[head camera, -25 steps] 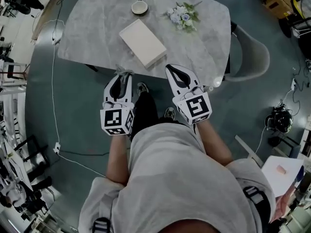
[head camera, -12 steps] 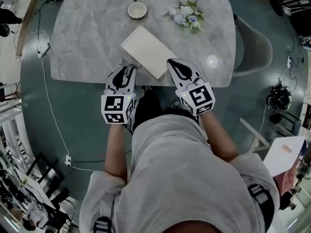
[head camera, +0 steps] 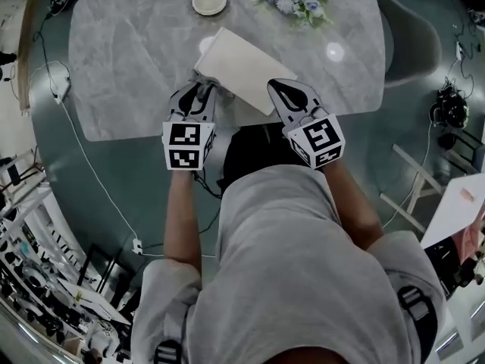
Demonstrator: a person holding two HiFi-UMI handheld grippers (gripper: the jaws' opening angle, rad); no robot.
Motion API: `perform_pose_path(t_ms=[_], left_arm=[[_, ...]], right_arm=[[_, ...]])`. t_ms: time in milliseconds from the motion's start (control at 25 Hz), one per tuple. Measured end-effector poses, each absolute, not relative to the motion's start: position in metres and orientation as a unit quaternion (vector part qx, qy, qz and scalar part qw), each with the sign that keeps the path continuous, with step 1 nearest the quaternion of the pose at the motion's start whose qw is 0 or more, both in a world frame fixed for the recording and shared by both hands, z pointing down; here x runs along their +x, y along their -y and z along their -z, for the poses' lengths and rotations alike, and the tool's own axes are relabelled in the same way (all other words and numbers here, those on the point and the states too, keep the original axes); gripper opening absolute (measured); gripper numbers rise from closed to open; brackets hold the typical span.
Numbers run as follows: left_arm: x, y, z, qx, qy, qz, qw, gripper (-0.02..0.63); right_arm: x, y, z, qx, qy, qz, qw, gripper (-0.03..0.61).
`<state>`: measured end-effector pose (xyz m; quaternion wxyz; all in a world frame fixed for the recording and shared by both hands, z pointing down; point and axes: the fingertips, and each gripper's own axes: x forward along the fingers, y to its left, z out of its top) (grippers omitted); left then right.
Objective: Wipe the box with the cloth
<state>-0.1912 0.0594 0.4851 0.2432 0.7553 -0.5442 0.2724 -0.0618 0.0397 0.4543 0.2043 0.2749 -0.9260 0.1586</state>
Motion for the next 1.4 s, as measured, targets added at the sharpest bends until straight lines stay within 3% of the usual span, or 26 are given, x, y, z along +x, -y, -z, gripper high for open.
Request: perform_pose_path(t_ms=[440, 960, 1400], left_arm=[[-0.197, -0.029, -0.550, 0.735, 0.490, -0.329, 0.334, 0.100], [-0.195, -0.016, -0.555, 0.718, 0.514, -0.286, 0.372, 0.141], [-0.197, -0.017, -0.560, 0.725, 0.512, -0.253, 0.384, 0.106]], right_arm=[[-0.061, -0.010, -0.490, 0.268, 0.919, -0.196, 0.212, 0.026], [-0.077, 0.001, -0.494, 0.229, 0.927, -0.199, 0.221, 0.028], [-0.073, 0.002, -0.497, 0.236, 0.924, -0.198, 0.225, 0.028]])
